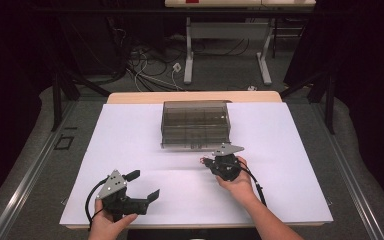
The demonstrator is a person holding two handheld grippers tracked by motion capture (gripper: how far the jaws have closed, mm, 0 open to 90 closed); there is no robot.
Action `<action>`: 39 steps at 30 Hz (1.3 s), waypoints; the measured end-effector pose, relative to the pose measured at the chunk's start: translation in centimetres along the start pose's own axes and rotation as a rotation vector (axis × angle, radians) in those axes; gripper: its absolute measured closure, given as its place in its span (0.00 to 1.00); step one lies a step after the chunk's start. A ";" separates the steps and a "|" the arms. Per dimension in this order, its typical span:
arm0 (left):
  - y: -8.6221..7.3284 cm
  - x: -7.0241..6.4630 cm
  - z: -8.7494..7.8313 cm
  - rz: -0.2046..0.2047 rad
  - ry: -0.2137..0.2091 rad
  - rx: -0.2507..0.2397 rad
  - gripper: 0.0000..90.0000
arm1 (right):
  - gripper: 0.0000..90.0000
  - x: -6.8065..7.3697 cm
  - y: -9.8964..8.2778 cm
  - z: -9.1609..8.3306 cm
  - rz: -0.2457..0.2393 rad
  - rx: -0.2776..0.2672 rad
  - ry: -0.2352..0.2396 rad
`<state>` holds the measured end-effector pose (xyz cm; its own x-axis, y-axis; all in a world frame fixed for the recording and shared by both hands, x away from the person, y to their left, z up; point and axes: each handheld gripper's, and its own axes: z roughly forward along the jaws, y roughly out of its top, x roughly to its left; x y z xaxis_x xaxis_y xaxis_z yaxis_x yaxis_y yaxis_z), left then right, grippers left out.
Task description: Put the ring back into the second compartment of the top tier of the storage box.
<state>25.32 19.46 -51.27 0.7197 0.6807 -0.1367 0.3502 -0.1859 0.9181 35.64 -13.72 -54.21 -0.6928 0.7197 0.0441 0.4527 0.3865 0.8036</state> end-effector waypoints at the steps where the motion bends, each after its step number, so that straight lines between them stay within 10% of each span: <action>1: 0.0 0.0 0.0 0.000 0.000 0.000 0.06 | 1.00 0.0 0.0 -0.1 0.000 -0.004 0.002; 39: 0.0 0.0 0.1 -0.004 -0.001 0.002 0.06 | 1.00 1.2 0.5 -3.0 -0.059 -0.095 0.014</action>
<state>25.32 19.38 -51.31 0.7188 0.6810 -0.1401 0.3540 -0.1850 0.9167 33.35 -14.43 -51.99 -0.7247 0.6891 0.0024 0.3559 0.3714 0.8575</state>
